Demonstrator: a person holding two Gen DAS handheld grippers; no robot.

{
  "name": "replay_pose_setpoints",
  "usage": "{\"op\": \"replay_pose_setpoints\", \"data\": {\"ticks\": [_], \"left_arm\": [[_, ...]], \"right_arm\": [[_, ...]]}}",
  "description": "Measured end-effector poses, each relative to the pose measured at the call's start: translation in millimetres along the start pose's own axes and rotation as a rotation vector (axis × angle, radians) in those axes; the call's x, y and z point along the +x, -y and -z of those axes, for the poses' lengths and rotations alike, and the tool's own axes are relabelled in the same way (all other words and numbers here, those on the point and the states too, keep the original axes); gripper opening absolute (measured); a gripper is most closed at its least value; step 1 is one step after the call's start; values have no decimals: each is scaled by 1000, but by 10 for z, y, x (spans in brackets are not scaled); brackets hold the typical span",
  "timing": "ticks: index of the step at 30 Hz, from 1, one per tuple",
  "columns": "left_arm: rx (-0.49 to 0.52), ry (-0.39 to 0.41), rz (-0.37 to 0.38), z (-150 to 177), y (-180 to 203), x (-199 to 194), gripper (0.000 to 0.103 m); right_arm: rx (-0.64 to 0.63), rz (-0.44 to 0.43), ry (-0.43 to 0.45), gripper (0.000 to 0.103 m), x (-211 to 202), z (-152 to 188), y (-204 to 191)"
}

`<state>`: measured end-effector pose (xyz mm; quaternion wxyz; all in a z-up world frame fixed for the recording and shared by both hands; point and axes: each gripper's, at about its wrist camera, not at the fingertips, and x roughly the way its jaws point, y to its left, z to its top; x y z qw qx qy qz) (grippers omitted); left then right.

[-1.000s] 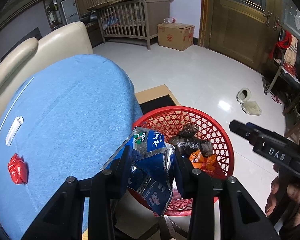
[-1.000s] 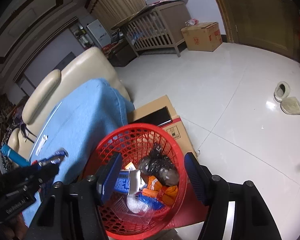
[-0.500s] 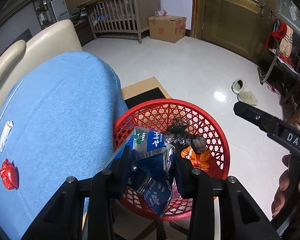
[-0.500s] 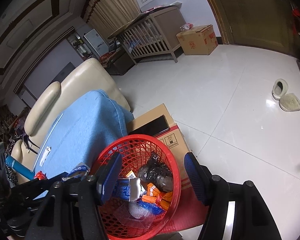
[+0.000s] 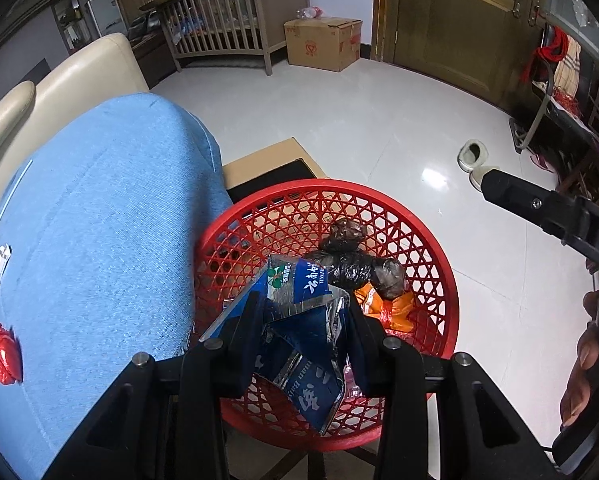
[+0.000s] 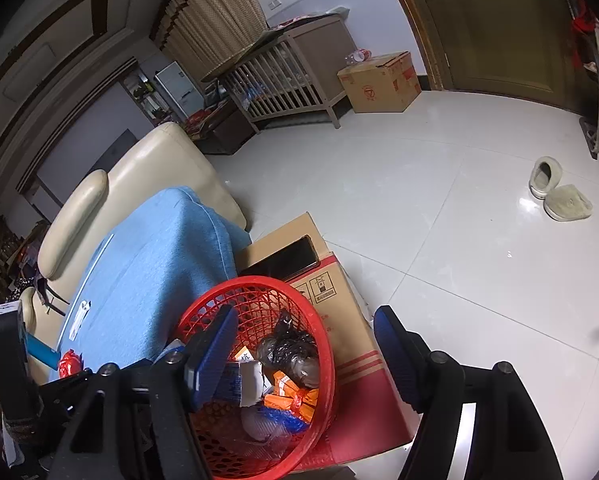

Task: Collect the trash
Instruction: 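Release the orange bag into the basket with the right gripper while the left drops the carton, then move both grippers back to the table toward the red bag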

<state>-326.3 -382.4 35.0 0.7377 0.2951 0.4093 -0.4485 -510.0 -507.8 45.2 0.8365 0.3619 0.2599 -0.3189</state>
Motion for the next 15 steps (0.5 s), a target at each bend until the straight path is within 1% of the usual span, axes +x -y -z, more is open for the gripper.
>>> {"op": "replay_pose_setpoints", "data": {"ticks": [2, 3, 4, 5, 6, 10, 15], "left_arm": [[-11, -5, 9, -4, -6, 37, 43], [-25, -14, 29, -6, -23, 65, 44], [-33, -26, 40, -7, -27, 100, 47], [-40, -38, 35, -8, -34, 129, 59], [-43, -43, 23, -5, -38, 151, 67], [-35, -54, 22, 12, -30, 176, 68], [-36, -40, 18, 26, -58, 131, 68]], "right_arm": [[-3, 0, 1, 74, -3, -1, -16], [-3, -1, 1, 74, -3, -1, -18], [-4, -2, 2, 74, -7, -2, -23], [-5, -4, 4, 74, -10, -4, -32], [-6, -4, 6, 74, -14, -6, -41], [-13, -9, 9, 74, -21, -14, -82], [-30, -19, 1, 74, -5, 2, -178]]}}
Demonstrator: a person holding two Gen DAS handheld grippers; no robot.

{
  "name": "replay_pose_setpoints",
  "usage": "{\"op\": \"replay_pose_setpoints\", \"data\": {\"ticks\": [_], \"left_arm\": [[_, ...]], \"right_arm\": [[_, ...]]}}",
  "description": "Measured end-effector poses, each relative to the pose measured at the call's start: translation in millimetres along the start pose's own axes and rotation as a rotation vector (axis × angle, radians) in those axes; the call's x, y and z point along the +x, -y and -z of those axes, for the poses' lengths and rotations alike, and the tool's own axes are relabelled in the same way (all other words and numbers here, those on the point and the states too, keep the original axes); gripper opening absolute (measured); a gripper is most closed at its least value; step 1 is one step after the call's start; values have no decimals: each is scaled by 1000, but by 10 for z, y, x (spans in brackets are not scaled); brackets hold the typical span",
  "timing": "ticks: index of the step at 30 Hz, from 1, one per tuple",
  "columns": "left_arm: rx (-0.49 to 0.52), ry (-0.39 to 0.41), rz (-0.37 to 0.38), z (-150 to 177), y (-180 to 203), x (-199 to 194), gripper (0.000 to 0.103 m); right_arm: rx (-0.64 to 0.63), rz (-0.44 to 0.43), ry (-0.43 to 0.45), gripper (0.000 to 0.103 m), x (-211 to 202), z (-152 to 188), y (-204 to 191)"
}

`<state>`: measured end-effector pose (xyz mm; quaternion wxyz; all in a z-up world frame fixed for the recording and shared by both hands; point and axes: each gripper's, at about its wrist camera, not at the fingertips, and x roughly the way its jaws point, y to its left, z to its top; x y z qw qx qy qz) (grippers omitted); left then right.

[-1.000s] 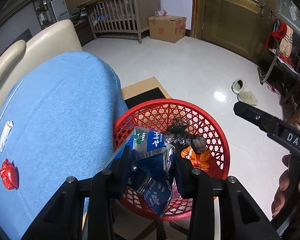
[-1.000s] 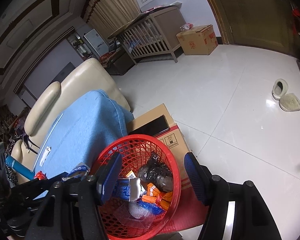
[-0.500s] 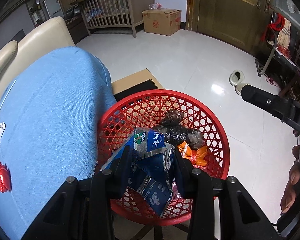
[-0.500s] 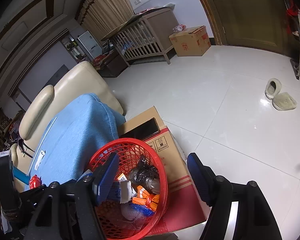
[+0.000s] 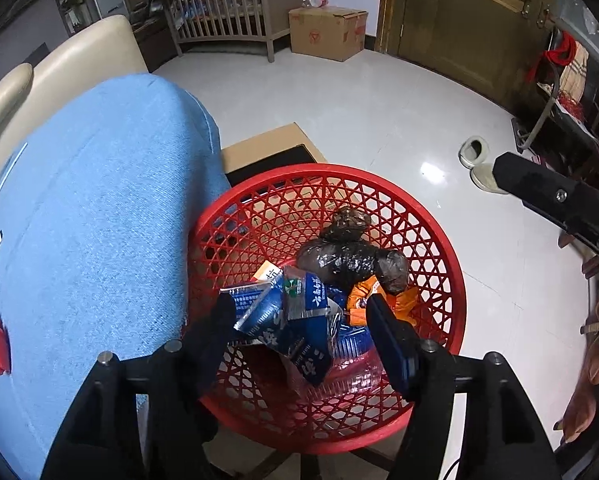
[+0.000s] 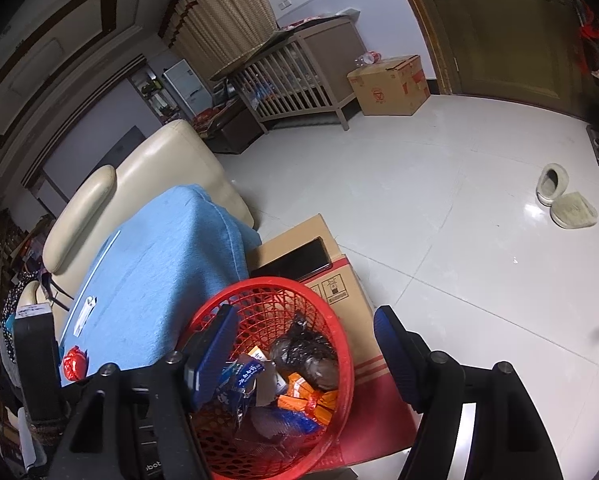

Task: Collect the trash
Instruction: 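Move both grippers back to the table toward the red bag, then grasp the red plastic bag with the left gripper while the right grasps the white box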

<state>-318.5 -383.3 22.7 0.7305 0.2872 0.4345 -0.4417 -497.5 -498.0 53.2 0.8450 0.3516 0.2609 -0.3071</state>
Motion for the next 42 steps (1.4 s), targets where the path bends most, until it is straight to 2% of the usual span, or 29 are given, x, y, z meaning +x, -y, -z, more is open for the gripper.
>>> {"op": "replay_pose_setpoints", "data": {"ticks": [7, 11, 17, 24, 28, 32, 35, 36, 37, 39, 42], "left_arm": [[-34, 38, -23, 22, -237, -166, 69], [-82, 80, -57, 83, -524, -351, 69], [-239, 146, -147, 281, -1234, -718, 69], [-538, 198, -282, 581, -2253, -1025, 72], [-698, 193, -338, 707, -2792, -1004, 72], [-754, 150, -369, 704, -3056, -783, 73], [-771, 91, -355, 731, -3220, -513, 73], [-771, 97, -334, 745, -3261, -470, 55], [-770, 108, -315, 775, -3291, -442, 46], [-778, 126, -282, 850, -3353, -485, 45], [-785, 159, -300, 1000, -3416, -639, 44]], "right_arm": [[-43, -18, -24, 76, 59, 19, -224], [-83, -30, -54, 77, 131, 66, -405], [-158, -60, -104, 77, 271, 205, -792], [-261, -108, -149, 77, 423, 357, -1362], [-309, -130, -155, 77, 462, 398, -1644], [-348, -134, -170, 77, 527, 445, -1867], [-377, -131, -182, 77, 581, 478, -2009], [-387, -128, -189, 77, 606, 488, -2064], [-396, -126, -193, 77, 623, 496, -2113], [-421, -124, -202, 77, 670, 512, -2233], [-460, -125, -217, 77, 801, 521, -2470]]}}
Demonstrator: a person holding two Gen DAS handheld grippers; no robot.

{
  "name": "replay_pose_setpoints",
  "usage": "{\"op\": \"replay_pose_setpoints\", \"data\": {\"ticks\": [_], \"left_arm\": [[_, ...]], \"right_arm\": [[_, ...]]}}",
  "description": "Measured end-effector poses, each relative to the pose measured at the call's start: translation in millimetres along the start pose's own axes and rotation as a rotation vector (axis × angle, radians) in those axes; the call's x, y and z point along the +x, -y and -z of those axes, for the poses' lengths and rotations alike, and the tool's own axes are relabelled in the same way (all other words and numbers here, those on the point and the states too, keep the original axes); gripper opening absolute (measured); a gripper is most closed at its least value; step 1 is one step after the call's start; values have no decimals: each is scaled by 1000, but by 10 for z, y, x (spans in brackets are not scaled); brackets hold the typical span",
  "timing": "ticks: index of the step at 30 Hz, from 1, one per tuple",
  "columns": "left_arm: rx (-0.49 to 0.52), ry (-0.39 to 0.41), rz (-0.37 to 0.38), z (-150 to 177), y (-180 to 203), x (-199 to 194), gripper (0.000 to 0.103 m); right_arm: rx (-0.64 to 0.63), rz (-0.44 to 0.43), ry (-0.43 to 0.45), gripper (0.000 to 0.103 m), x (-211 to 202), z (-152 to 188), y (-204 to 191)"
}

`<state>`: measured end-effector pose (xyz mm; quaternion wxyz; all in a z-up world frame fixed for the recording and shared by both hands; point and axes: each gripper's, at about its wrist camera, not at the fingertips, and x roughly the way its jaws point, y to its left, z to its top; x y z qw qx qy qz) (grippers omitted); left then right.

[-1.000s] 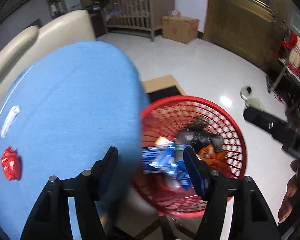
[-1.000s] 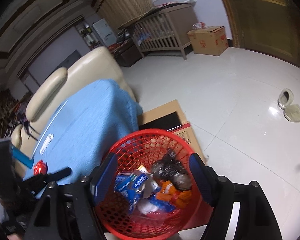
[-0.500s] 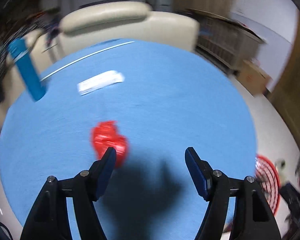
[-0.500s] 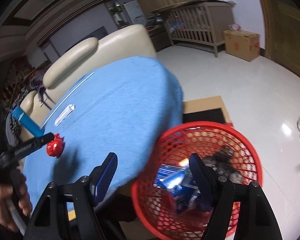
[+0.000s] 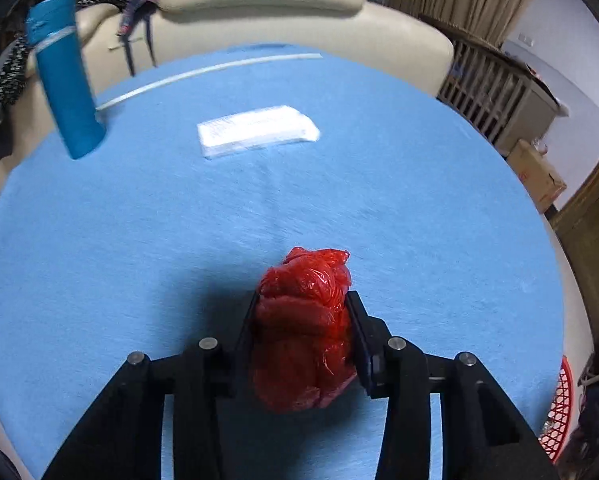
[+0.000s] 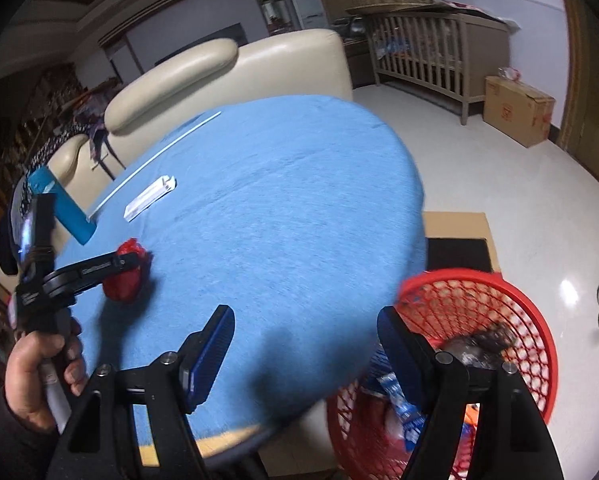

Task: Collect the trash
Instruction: 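Grasp the red plastic bag with the left gripper while the right grasps the white box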

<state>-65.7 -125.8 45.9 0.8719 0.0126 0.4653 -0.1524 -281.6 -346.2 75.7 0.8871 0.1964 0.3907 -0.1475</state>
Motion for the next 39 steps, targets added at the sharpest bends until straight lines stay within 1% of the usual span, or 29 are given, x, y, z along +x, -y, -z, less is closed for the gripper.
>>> {"op": "replay_pose_setpoints", "data": {"ticks": [4, 7, 10, 12, 15, 17, 19, 21, 24, 28, 29, 30, 33, 34, 37, 39], "left_arm": [[-39, 21, -49, 20, -425, -72, 44], [-75, 19, -76, 30, -710, -76, 44], [-101, 14, -91, 55, -934, -78, 44], [-108, 23, -104, 44, -1061, -90, 44], [-110, 29, -123, 54, -1195, -104, 44], [-110, 32, -129, 68, -1258, -110, 44], [-104, 36, -135, 74, -1305, -119, 44], [-102, 36, -130, 98, -1346, -149, 44], [-106, 34, -115, 118, -1414, -165, 44], [-111, 30, -95, 115, -1461, -162, 44], [-112, 29, -90, 113, -1468, -160, 44], [-114, 28, -86, 112, -1478, -160, 44], [-120, 26, -73, 107, -1510, -152, 44], [-121, 27, -70, 106, -1513, -151, 44], [-120, 28, -67, 108, -1514, -148, 44], [-119, 28, -63, 108, -1516, -146, 44]], "right_arm": [[-53, -31, -8, 77, 240, -192, -351], [-98, -75, -32, 77, 563, -382, -743], [-135, -104, -49, 77, 824, -501, -1074], [-141, -136, -87, 77, 1057, -588, -1310], [-111, -176, -153, 77, 1377, -687, -1585], [-87, -185, -184, 77, 1581, -751, -1762], [-67, -178, -207, 77, 1747, -816, -1897], [-33, -195, -232, 77, 1931, -917, -2069], [6, -206, -247, 78, 2162, -1104, -2294], [78, -181, -305, 79, 2494, -1322, -2503], [99, -155, -322, 79, 2600, -1386, -2554], [107, -137, -321, 83, 2651, -1432, -2587], [125, -67, -325, 87, 2825, -1573, -2702], [120, -52, -330, 89, 2868, -1601, -2739], [66, 19, -333, 91, 3019, -1683, -2932], [-20, 79, -338, 96, 3132, -1694, -3103]]}}
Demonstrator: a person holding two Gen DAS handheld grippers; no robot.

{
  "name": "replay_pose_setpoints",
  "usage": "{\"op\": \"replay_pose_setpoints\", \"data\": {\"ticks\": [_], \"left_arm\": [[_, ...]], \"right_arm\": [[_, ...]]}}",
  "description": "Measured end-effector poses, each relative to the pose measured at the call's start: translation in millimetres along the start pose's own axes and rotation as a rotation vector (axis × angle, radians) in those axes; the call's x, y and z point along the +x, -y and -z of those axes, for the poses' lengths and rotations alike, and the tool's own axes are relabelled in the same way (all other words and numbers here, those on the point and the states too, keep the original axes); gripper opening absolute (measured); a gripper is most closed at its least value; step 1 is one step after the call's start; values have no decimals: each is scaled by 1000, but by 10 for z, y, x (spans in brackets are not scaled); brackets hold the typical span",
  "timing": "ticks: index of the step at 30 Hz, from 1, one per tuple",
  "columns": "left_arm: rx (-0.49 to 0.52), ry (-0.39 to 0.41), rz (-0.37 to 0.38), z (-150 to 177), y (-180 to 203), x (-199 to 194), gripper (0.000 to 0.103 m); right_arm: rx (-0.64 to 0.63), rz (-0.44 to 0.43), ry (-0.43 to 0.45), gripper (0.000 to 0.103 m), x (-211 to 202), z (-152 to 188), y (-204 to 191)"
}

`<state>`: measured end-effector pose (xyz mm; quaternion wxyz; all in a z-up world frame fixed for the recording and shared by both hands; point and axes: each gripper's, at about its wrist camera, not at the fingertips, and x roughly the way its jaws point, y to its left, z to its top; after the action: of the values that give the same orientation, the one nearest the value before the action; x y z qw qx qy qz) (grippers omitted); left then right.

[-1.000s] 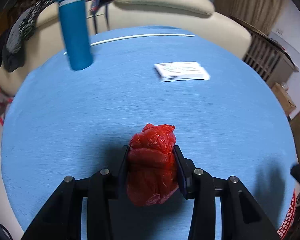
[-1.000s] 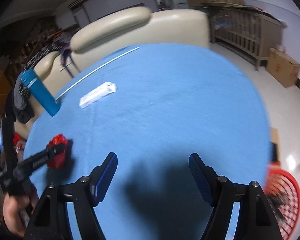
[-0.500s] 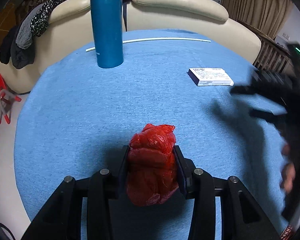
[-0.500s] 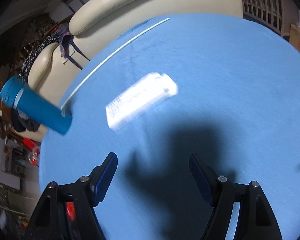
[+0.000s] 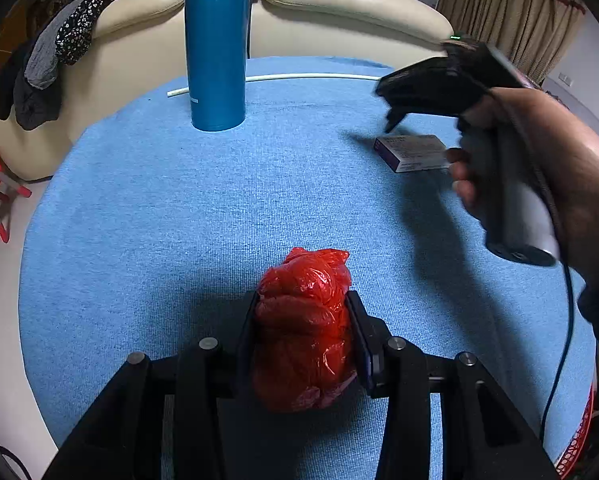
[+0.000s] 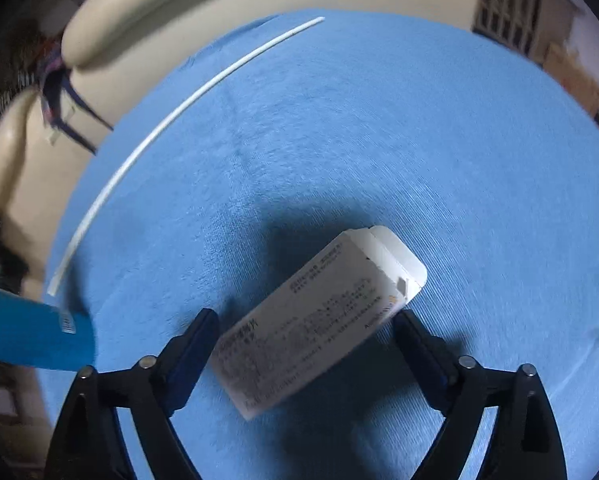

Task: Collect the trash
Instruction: 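Grasp the red plastic bag with the left gripper while the right grasps the white box, then close the right gripper around the white medicine box and lift it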

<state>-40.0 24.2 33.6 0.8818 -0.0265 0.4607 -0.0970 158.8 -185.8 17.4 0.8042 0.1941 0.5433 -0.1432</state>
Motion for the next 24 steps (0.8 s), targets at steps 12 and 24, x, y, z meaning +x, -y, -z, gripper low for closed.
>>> {"op": "replay_pose_setpoints", "data": {"ticks": [12, 24], "left_arm": [[-15, 2, 4, 14, -30, -6, 44], [-33, -9, 7, 17, -48, -5, 45]], "right_arm": [[-719, -73, -40, 80, -126, 617, -337], [18, -196, -63, 95, -45, 78, 353]]}}
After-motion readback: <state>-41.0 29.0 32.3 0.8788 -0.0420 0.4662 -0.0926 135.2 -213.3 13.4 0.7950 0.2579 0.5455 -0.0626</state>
